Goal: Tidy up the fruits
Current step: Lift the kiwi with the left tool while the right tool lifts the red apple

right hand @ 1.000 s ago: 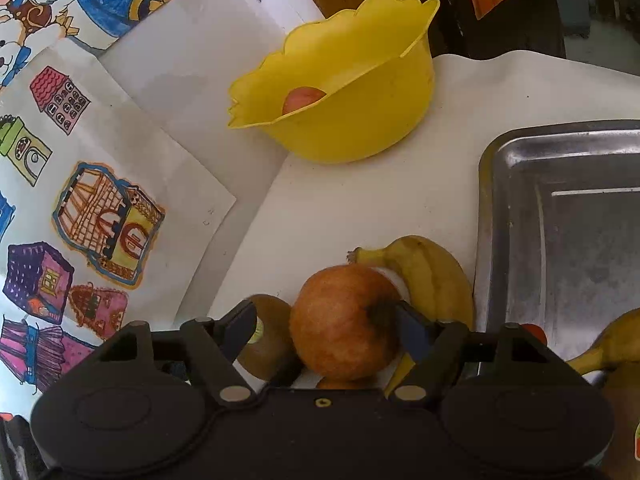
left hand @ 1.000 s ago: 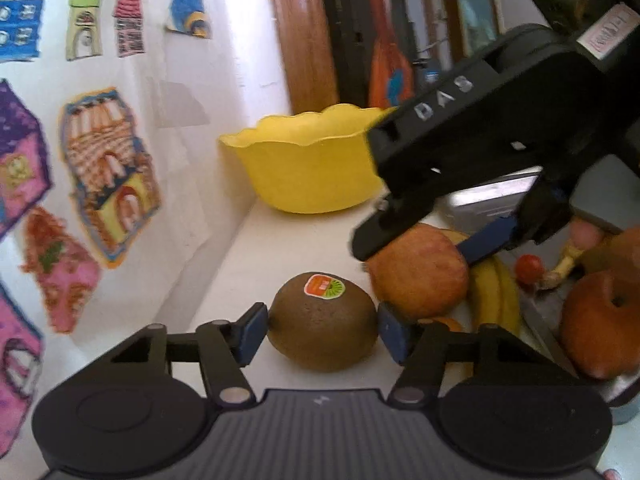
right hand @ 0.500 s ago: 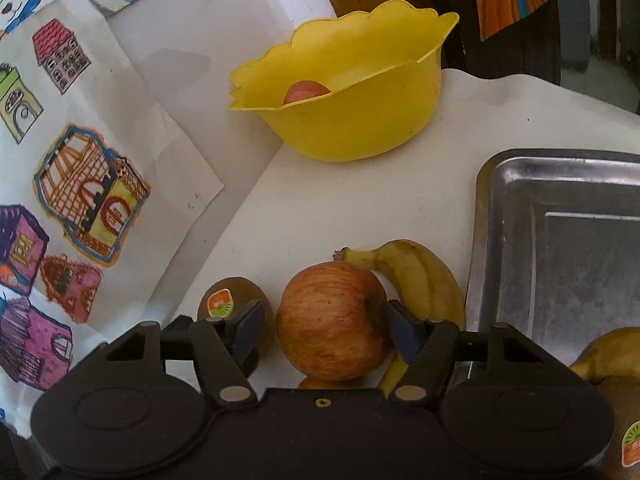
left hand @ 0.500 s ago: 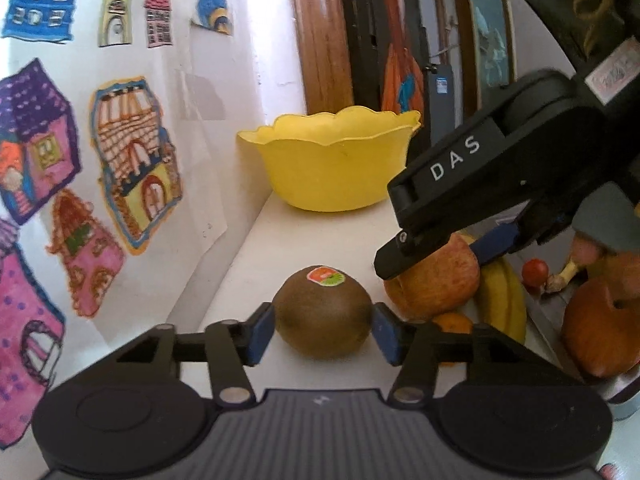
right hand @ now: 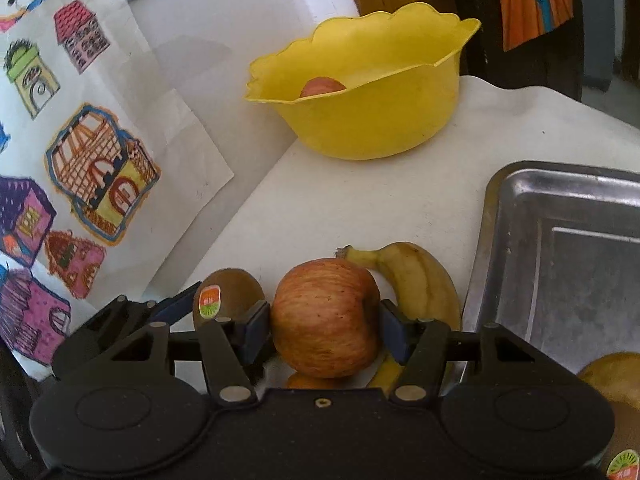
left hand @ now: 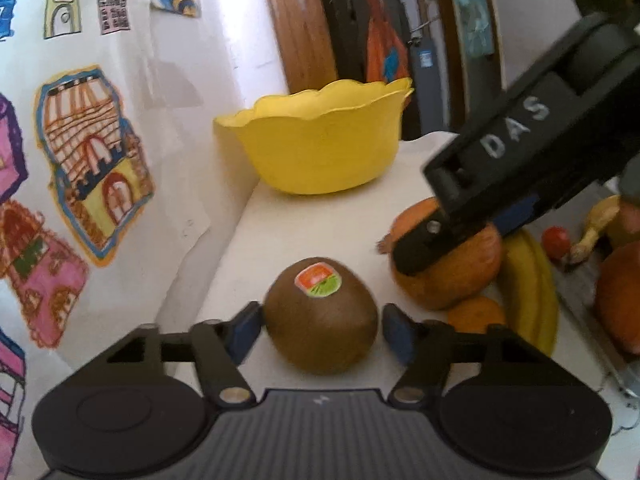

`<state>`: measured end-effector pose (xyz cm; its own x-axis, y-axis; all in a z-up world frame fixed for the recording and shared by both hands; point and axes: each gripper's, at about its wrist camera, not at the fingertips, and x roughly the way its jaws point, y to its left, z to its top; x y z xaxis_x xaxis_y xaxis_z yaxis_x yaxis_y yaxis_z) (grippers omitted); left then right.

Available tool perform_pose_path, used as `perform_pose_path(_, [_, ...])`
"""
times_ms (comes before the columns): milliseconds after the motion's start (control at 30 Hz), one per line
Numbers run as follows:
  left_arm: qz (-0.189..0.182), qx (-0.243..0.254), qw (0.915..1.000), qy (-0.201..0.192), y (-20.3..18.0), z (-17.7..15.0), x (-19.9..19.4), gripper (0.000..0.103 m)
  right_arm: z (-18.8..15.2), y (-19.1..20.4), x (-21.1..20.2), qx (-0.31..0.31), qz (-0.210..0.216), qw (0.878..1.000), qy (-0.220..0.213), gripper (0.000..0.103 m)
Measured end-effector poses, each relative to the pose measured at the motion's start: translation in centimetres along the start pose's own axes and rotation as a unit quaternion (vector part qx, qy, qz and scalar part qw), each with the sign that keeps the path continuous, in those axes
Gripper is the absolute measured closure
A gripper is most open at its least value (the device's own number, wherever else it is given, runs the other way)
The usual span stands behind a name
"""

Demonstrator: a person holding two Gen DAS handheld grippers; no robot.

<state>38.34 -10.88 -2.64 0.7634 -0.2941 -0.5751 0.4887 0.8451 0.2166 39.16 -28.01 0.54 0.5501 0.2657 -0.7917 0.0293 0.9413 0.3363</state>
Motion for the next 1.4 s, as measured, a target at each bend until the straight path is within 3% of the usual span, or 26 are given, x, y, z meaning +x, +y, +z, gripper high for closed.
perform_pose_path(233, [-0.007, -0.029, 0.9996, 0.001, 0.6, -0.4, -0.4, 0.039, -0.2, 0.5, 0.3, -0.022, -0.011, 1.0, -0.001, 0.044])
perform_pose_path(433, [-0.005, -0.012, 0.9999, 0.005, 0.0, -1.4, -2.1, 0.039, -0.4, 0.7, 0.2, -0.024, -0.013, 1.0, -0.001, 0.044])
perform_pose_path(633, [0.004, -0.018, 0.9997, 0.018, -0.5, -2.6, -4.6, 0.039, -1.0, 0.8, -0.3, -0.008, 0.016, 1.0, 0.011, 0.045])
perform_pose_path(900, [0.01, -0.036, 0.9989, 0.029, -1.2, -4.7, -8.5, 0.039, -3.4, 2.7, -1.3, -0.037, 0.063, 0.997, 0.033, 0.045])
perform_pose_path(1100, [0.017, -0.044, 0.9986, 0.022, -1.4, -5.6, -9.7, 0.039, -5.0, 4.1, -1.6, -0.098, 0.056, 0.994, 0.009, 0.044])
perform_pose_path(1400, [0.018, -0.052, 0.9983, 0.02, -1.4, -5.8, -10.0, 0.039, -5.6, 3.7, -0.6, -0.087, 0.071, 0.994, 0.016, 0.038])
